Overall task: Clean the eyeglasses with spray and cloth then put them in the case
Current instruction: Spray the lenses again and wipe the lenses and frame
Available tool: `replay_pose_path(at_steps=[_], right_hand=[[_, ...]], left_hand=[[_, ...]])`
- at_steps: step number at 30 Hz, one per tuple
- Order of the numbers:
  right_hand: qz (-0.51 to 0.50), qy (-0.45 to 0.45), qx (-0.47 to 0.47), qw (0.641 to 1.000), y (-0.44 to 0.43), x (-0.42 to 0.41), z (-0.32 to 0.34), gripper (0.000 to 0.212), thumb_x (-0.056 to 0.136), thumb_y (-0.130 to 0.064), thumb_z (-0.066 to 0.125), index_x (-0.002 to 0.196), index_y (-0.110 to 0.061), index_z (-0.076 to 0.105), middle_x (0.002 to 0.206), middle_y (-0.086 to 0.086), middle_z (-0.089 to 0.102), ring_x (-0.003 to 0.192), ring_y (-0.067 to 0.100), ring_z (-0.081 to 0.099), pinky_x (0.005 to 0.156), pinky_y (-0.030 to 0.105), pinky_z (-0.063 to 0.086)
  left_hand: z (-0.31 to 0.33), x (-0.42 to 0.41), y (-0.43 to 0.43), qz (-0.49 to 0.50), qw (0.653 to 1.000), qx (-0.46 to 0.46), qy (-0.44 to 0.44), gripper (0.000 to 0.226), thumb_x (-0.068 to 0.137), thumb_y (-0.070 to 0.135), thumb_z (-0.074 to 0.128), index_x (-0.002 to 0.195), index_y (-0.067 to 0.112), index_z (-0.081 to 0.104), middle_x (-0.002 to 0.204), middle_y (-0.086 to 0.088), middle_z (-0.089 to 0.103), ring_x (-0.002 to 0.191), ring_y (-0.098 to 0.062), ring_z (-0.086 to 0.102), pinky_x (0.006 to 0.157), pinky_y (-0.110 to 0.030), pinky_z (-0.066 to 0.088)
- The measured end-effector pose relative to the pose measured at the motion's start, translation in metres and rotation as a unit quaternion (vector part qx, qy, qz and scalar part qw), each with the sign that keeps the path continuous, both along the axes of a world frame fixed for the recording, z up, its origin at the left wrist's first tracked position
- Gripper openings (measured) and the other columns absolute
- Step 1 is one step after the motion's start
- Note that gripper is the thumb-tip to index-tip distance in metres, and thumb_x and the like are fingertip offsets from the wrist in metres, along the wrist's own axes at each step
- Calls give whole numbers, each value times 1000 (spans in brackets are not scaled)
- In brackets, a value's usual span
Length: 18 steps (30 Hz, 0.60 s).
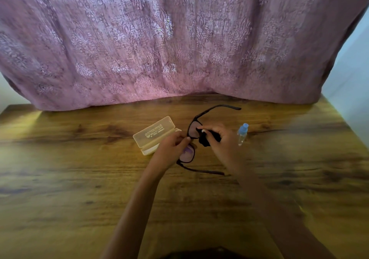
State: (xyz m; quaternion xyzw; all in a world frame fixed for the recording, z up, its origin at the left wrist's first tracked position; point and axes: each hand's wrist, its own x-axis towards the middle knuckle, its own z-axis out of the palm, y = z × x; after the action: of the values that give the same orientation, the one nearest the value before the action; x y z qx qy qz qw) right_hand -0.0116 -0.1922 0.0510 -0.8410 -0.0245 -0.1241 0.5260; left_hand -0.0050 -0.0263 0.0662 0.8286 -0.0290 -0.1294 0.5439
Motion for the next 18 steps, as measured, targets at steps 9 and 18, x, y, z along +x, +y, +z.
replay_pose_path(at_steps=[9,18], right_hand=[[-14,-113,-144,983,12,-3,-4,26,84,3,68,110,0,70,98,11,61,87,21,60,75,23,46],[26,-163,-167,972,6,-1,-4,27,78,12,69,101,-1,74,90,11,64,78,21,61,65,30,52]], left_hand=[[1,1,-1,20,998,47,-23,16,96,23,52,99,13,65,84,4,74,87,-9,67,86,-31,51],[1,2,-1,18,996,72,-42,16,96,23,52,99,16,66,82,8,74,85,-5,66,80,-23,49]])
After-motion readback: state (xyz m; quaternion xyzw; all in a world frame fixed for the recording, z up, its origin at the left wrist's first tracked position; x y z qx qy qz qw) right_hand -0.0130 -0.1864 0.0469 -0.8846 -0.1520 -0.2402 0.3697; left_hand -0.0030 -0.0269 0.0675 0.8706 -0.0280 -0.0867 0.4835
